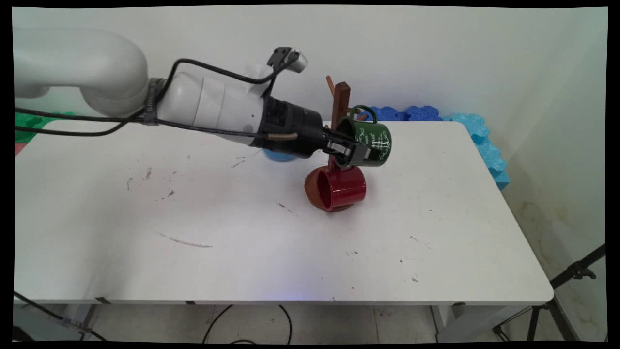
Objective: Place the picked object on the table
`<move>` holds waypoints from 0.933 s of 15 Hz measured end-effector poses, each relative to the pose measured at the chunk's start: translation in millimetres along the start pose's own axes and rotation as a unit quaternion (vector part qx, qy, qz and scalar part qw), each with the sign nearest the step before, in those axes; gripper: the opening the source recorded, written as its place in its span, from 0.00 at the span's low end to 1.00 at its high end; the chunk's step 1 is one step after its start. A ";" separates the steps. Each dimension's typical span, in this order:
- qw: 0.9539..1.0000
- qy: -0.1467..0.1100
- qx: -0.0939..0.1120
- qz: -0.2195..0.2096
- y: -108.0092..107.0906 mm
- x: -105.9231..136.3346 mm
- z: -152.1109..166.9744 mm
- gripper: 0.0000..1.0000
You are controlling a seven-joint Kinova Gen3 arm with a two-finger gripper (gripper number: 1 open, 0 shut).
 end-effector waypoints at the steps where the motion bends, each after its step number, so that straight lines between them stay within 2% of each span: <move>1: 1.000 0.000 -0.003 0.001 2.1 0.0 -2.3 0.00; 8: 0.999 -0.014 -0.029 0.014 21.4 -4.1 -32.9 0.00; 14: 0.997 -0.064 -0.023 0.044 18.1 -8.4 -70.2 0.00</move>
